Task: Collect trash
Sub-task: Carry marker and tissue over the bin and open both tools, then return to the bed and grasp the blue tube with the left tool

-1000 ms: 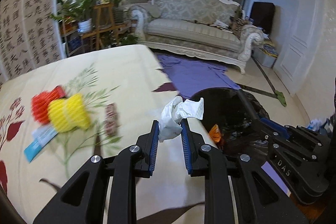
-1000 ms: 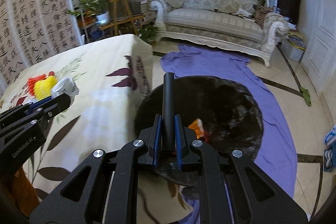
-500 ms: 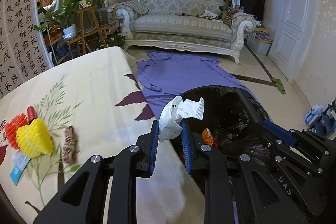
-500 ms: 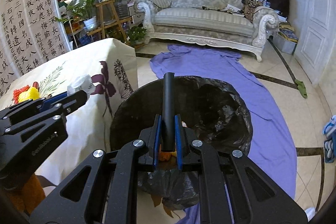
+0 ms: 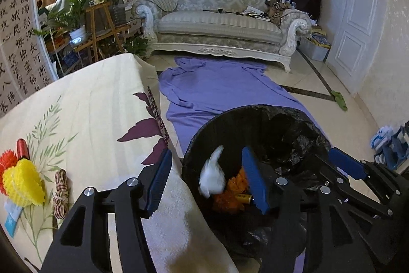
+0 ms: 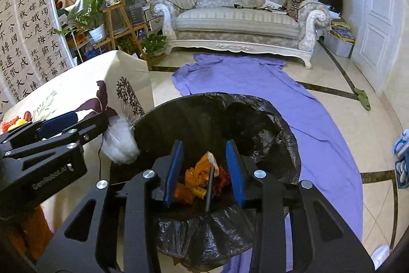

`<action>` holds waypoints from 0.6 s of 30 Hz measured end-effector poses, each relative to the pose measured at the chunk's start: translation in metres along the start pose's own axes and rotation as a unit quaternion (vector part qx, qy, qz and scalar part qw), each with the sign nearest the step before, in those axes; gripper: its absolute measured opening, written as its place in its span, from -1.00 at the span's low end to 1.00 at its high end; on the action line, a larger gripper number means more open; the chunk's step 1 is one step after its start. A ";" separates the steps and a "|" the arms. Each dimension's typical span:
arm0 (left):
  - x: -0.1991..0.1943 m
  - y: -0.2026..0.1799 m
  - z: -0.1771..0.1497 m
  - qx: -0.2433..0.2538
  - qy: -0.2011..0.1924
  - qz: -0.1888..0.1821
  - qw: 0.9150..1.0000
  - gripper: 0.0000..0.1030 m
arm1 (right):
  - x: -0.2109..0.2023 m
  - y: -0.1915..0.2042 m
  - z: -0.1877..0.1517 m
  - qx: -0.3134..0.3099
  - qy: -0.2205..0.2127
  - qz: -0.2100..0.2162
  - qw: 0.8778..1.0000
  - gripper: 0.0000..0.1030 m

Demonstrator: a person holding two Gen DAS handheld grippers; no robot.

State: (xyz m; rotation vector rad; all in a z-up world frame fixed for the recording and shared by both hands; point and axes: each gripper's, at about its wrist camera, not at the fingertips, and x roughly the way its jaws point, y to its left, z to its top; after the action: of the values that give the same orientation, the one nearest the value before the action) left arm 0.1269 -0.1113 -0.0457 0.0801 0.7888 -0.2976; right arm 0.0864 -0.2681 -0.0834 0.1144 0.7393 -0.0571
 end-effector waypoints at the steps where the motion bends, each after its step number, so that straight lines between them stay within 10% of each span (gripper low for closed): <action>1: 0.000 0.001 0.000 0.000 0.001 0.003 1.000 0.13 | 0.000 -0.001 0.000 0.002 0.000 -0.002 1.000 -0.33; 18: -0.056 0.051 -0.025 -0.044 -0.025 0.054 0.997 0.42 | -0.014 0.034 -0.001 -0.023 -0.003 0.026 0.999 -0.08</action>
State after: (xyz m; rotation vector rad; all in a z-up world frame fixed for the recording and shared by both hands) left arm 0.0879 -0.0449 -0.0256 0.0330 0.7443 -0.1623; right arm 0.0785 -0.2341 -0.0714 0.0886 0.7305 0.0084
